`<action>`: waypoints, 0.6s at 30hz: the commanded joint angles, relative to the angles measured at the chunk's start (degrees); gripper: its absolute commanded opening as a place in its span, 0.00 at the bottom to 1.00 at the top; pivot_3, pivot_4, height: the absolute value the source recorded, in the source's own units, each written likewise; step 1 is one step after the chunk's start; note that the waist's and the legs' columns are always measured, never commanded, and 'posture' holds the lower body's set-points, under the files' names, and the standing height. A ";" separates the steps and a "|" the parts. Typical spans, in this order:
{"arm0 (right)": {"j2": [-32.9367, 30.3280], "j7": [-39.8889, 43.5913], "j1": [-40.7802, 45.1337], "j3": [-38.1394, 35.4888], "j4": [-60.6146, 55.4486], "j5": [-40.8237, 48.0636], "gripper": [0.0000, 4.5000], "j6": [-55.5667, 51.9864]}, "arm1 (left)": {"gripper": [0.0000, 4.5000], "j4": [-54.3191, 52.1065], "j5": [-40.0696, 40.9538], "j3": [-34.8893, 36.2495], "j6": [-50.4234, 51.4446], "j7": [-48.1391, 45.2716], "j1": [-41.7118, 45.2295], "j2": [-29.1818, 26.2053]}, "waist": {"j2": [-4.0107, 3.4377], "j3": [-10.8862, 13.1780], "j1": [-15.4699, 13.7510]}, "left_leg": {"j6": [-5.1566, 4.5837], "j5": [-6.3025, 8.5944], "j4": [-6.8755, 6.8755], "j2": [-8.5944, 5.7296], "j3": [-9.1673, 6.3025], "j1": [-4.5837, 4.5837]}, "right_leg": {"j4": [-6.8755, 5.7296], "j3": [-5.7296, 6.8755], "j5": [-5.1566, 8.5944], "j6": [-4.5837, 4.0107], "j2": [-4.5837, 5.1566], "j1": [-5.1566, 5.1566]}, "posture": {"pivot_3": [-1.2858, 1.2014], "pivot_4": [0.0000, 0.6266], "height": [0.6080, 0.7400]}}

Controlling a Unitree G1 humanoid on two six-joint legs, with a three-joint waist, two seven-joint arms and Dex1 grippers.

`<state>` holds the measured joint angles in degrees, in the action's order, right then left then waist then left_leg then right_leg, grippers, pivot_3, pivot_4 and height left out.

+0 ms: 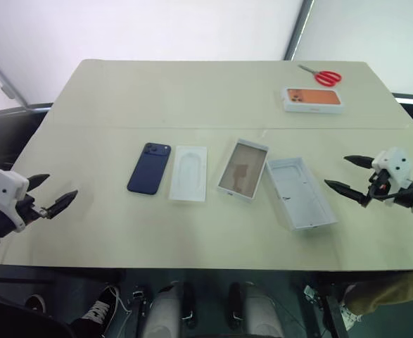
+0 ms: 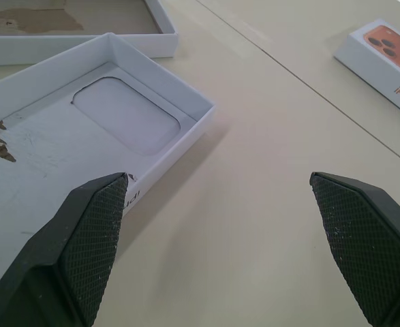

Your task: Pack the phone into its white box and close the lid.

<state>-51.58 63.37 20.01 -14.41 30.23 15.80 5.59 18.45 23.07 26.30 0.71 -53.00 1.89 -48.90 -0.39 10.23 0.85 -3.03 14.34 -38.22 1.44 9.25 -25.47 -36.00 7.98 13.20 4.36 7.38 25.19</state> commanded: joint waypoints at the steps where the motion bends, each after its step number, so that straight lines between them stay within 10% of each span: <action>1: -0.69 -0.17 1.57 -1.02 -0.53 0.51 0.99 0.61 | 1.00 -0.81 0.53 2.15 -0.72 -0.16 0.43 -0.96 | 0.00 0.00 0.01 | 0.00 0.00 0.00 0.00 0.00 0.00 | 0.00 0.00 0.00 0.00 0.00 0.00 | 0.52 0.24 0.98; 18: 0.64 -0.72 2.98 0.77 -2.67 0.45 0.99 -0.28 | 1.00 -4.91 0.39 -0.21 2.48 1.70 2.69 0.99 | 0.00 0.00 -0.01 | 0.01 -0.02 -0.01 -0.01 0.02 0.01 | -0.02 0.01 -0.02 0.03 -0.01 -0.04 | 0.52 0.24 0.98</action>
<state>-50.87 63.12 22.71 -12.83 29.82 15.76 5.34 15.12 23.14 25.79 3.23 -51.67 3.37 -47.89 -0.39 10.23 0.84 -3.02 14.31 -38.23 1.43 9.27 -25.46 -36.03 7.99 13.17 4.41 7.37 25.15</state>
